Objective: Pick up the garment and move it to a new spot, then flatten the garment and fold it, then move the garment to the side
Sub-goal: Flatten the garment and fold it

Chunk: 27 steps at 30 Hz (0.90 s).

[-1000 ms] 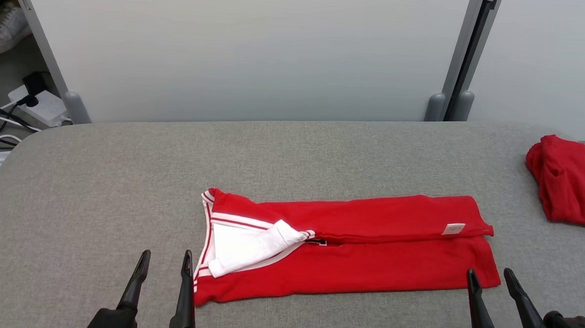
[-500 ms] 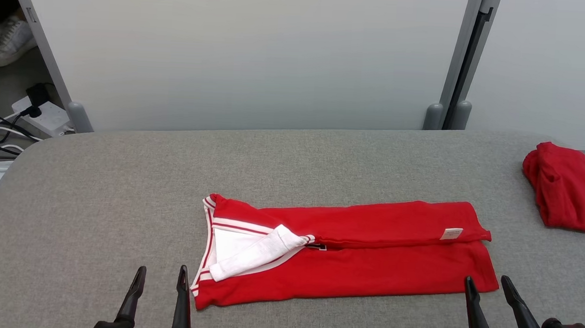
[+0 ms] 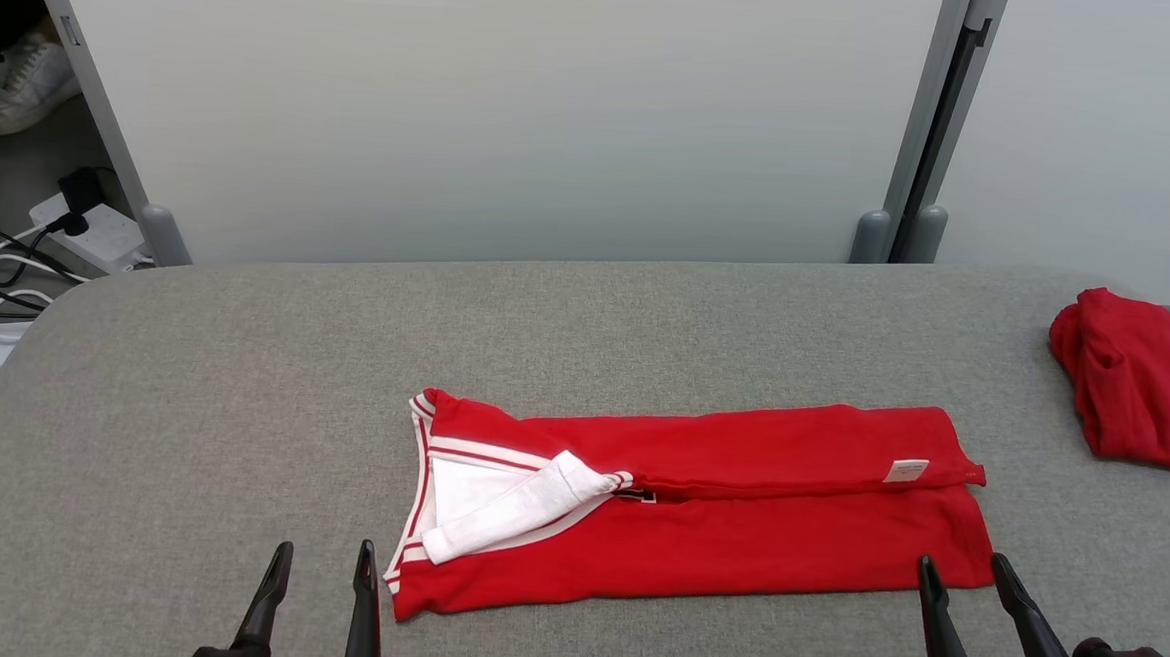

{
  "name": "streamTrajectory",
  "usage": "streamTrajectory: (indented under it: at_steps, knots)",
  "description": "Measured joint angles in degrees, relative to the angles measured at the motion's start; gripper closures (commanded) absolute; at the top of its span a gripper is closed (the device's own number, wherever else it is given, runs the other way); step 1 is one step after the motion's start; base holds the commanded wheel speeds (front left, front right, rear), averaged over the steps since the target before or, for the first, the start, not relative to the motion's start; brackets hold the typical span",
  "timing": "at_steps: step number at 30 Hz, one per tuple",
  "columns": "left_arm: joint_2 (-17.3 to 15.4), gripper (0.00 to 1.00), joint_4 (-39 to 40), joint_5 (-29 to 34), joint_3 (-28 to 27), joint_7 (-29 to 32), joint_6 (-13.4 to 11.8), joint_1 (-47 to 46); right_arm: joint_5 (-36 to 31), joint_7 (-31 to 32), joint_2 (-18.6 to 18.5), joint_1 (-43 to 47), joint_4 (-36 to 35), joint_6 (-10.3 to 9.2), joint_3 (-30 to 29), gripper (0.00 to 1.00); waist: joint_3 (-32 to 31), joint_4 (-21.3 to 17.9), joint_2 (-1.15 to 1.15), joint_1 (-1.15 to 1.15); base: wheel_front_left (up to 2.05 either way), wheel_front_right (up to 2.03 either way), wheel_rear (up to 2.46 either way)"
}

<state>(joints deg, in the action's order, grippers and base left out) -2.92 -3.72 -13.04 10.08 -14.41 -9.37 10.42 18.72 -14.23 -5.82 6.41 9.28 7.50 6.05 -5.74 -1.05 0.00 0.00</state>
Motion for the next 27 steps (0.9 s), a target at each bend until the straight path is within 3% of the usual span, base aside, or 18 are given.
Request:
streamTrajectory:
  at_steps: [18, 27]
  knots:
    - [0.0, 0.0, -0.1, 0.0, -0.3, 0.0, 0.3, 0.0, 1.7, 0.0, 0.1, -0.1, 1.8, 0.0, -0.1, 0.0, 0.3, 0.5, 0.0, 0.0, 0.0, 0.0, 0.0]
    - [0.0, 0.0, 1.1, 0.0, 1.4, 0.0, 0.3, -0.3, 9.4, 0.0, 1.1, -6.8, 16.2, -0.01, -3.2, 0.0, 1.8, 1.4, 0.0, 0.0, 0.0, 0.0, 0.0]
